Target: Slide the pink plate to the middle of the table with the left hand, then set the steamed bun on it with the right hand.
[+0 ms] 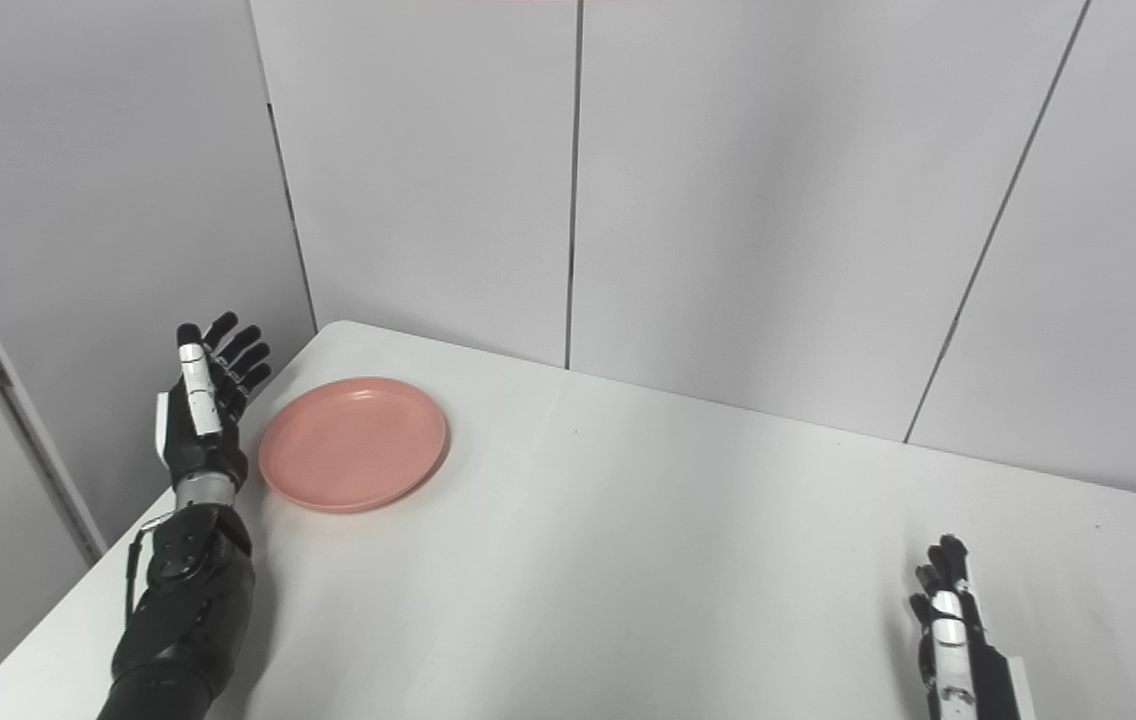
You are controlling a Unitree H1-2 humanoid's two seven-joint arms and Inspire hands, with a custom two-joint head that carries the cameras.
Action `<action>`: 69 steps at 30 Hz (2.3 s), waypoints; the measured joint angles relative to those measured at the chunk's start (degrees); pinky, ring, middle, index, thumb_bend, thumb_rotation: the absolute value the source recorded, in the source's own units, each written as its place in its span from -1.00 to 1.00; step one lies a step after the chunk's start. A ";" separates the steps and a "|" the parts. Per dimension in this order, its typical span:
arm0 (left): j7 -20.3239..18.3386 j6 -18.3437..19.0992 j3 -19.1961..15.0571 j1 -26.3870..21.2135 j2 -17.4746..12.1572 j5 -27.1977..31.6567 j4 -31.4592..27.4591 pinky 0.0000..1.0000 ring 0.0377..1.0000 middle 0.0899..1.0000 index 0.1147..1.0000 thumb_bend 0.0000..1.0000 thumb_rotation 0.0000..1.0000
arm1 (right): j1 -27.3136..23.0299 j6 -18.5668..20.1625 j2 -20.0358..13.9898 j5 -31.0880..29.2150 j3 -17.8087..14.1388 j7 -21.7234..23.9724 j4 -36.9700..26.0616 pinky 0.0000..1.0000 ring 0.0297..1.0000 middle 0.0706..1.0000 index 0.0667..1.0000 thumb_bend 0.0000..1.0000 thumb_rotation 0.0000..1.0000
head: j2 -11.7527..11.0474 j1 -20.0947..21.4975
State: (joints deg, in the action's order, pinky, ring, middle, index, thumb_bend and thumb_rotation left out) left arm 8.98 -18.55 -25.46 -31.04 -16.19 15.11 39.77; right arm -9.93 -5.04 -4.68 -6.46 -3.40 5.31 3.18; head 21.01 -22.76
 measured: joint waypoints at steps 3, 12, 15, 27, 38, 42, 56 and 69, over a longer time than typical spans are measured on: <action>0.71 -0.08 0.09 0.00 -0.68 -0.62 0.88 0.61 0.56 0.53 0.53 0.64 1.00 | 0.00 0.00 -0.03 0.08 0.06 0.02 0.00 1.00 1.00 1.00 1.00 -0.54 0.99 | 0.00 -0.09; 1.00 1.93 2.67 0.18 -1.37 -1.72 1.08 0.72 0.64 0.61 0.60 0.61 1.00 | -0.04 -0.01 -0.03 0.07 0.06 0.11 0.08 1.00 1.00 1.00 1.00 -0.54 1.00 | 0.00 -0.17; 0.60 2.93 3.66 0.23 -1.46 -1.92 1.04 0.84 0.70 0.65 0.62 0.64 1.00 | -0.03 0.00 -0.02 0.08 0.04 0.10 0.04 1.00 1.00 1.00 1.00 -0.53 1.00 | -0.09 -0.18; -1.94 10.29 7.74 1.19 -2.33 -2.97 -0.52 0.86 0.71 0.68 0.66 0.64 1.00 | -0.03 0.00 -0.02 0.02 -0.03 0.08 0.06 1.00 1.00 1.00 1.00 -0.50 0.91 | -0.09 -0.09; -5.27 15.26 9.25 1.71 -2.82 -2.74 -3.79 0.82 0.72 0.68 0.66 0.62 1.00 | -0.03 0.00 -0.04 0.22 -0.01 -0.01 0.10 1.00 1.00 1.00 1.00 -0.48 0.94 | 0.00 0.18; -7.01 15.44 8.69 1.71 -1.35 -0.51 -4.41 0.73 0.65 0.62 0.62 0.65 1.00 | -0.02 0.00 -0.02 0.38 0.00 -0.03 0.07 1.00 1.00 1.00 1.00 -0.43 0.94 | 0.26 1.05; -9.43 15.35 12.26 1.38 5.20 -0.30 -7.14 0.70 0.63 0.59 0.56 0.60 1.00 | -0.11 -0.03 0.12 0.51 0.02 -0.77 0.23 1.00 1.00 1.00 1.00 -0.43 0.81 | 0.79 1.23; -13.55 15.88 15.88 1.79 9.69 0.04 -9.44 0.66 0.62 0.60 0.57 0.56 1.00 | -0.53 -0.27 0.03 0.87 0.21 -0.87 0.93 1.00 1.00 1.00 1.00 -0.33 0.84 | 1.32 2.29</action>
State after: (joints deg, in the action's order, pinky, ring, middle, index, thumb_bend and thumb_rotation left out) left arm -4.57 -2.68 -9.58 -29.25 -6.50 15.15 30.34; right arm -10.46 -5.31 -4.66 -5.59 -3.18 4.43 4.10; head 22.32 -20.48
